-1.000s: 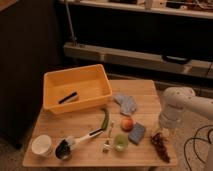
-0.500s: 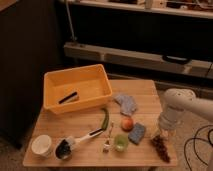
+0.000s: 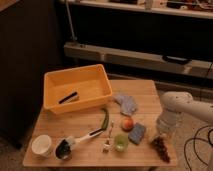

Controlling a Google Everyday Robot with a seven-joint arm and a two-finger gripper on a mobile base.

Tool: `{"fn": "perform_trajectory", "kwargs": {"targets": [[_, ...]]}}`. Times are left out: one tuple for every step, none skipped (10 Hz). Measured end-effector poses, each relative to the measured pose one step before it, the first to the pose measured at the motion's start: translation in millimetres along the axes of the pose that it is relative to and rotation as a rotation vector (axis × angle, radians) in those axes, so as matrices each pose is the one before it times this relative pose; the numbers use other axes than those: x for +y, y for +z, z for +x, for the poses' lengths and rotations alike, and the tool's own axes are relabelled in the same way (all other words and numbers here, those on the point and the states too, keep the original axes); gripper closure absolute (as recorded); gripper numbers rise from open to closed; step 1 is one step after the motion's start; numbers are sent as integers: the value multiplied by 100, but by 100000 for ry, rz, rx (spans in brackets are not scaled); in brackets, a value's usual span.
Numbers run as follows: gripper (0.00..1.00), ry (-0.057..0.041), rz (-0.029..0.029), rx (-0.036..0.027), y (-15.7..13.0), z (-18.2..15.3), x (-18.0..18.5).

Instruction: Place grapes in tray

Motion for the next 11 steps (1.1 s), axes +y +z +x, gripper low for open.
{"fn": "perform_trajectory", "kwargs": {"targets": [[35,90,1475,-121,252,-79,165],[35,-39,1562,-119,270,-118,115],[35,379,1535,-256,291,-39,-302],[35,397,394,11,272,32,-172],[35,162,622,-110,326,-77,-197],[35,-138,275,48,142,-86,-32],[35,-350,-177,11,142,-181,79],[35,-407,-410,280,263,-66,-63],[35,-148,-339,216,217,-75,-97],[35,-94,-419,77,112,-122,-71],[35,6,-585,85,68,-61,-47]]}}
